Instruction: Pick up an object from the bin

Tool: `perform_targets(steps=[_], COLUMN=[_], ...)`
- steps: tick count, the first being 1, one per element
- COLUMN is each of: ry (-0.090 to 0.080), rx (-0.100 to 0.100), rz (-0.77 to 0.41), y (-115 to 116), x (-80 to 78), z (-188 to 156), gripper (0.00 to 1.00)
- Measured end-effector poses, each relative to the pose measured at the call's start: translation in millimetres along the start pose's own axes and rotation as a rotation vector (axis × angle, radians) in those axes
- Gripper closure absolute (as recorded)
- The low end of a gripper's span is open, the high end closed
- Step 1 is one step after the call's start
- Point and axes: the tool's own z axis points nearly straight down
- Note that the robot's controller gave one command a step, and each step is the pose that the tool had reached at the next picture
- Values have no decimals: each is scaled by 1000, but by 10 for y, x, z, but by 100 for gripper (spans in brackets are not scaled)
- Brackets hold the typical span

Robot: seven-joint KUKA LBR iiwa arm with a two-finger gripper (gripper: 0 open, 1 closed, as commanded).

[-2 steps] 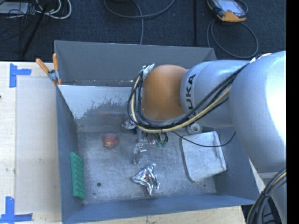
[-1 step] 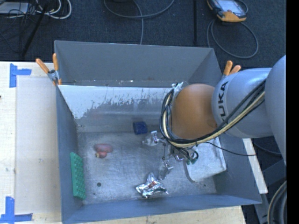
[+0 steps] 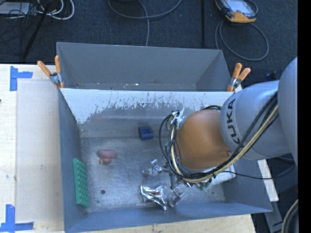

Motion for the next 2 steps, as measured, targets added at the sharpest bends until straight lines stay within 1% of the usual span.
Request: perform_targets(steps=[1,2], ry=[7,2], rx=[-3,-2], rz=[4,5], y=[5,5], x=[13,6], z=[-2,3], gripper=[100,0])
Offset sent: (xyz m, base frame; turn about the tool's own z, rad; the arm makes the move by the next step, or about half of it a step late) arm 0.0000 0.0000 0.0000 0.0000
